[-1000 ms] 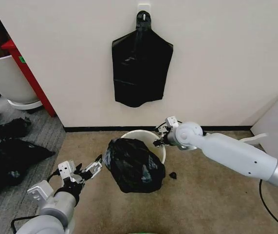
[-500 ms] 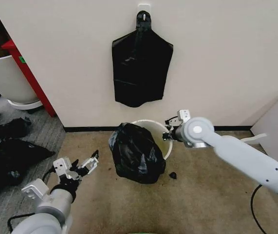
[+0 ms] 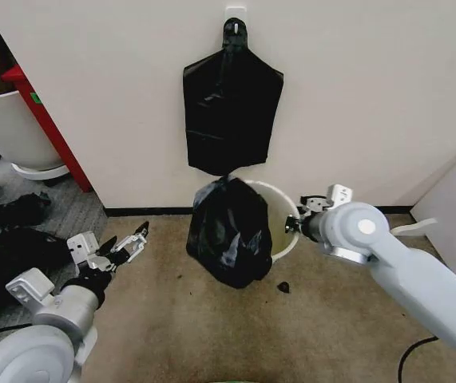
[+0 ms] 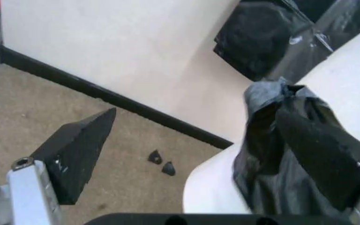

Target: Place the garbage bag over the trash bin.

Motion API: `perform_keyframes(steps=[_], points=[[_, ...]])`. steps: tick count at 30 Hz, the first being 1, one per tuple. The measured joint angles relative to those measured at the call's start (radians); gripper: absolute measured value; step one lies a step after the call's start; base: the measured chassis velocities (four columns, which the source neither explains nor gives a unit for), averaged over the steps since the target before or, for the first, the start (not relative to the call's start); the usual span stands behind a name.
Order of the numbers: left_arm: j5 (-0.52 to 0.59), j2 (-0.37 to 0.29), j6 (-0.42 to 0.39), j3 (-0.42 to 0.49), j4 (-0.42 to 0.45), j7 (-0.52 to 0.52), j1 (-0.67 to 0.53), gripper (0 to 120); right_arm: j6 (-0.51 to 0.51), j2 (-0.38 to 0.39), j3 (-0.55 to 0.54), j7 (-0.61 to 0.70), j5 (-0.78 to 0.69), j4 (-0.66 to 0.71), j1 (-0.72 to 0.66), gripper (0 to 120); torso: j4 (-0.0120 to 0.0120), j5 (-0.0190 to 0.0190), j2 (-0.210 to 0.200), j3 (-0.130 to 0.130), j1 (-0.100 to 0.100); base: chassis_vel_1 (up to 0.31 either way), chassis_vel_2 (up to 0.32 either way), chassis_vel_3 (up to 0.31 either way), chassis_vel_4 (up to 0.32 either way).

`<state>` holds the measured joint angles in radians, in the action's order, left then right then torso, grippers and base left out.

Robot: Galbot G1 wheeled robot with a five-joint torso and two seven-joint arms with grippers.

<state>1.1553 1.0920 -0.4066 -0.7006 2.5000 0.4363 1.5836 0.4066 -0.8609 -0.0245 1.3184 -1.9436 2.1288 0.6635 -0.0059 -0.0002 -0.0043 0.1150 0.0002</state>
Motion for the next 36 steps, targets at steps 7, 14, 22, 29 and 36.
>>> perform_keyframes(steps=[7,14,22,29,36], points=[[-0.018,-0.004,0.002,0.018,0.0,-0.019,0.0,100,-0.047,-0.068,-0.002,0.027,0.084,0.043,0.122,0,-0.0001,0.0002,0.0,0.0,0.0,0.0,0.0,0.0,0.0],[-0.023,-0.003,0.004,0.023,0.0,-0.025,0.007,100,-0.059,-0.123,-0.034,0.022,0.218,0.023,0.209,0,0.0,0.0002,0.0,0.0,0.0,0.0,0.0,0.0,0.0],[-0.041,0.01,0.009,0.041,0.0,-0.029,0.012,100,-0.064,-0.166,-0.046,-0.002,0.329,-0.006,0.263,0,0.0,0.0002,0.0,0.0,0.0,0.0,0.0,0.0,0.0],[-0.052,0.022,0.012,0.047,0.0,-0.034,0.015,100,-0.066,-0.181,-0.04,-0.016,0.356,-0.022,0.292,0,0.0,0.0002,0.0,0.0,0.0,0.0,0.0,0.0,0.0],[-0.068,0.023,0.017,0.062,0.0,-0.042,0.016,100,-0.067,-0.206,-0.04,-0.031,0.386,-0.052,0.3,0,0.0,0.0001,0.0,0.0,0.0,0.0,0.0,0.0,0.0]])
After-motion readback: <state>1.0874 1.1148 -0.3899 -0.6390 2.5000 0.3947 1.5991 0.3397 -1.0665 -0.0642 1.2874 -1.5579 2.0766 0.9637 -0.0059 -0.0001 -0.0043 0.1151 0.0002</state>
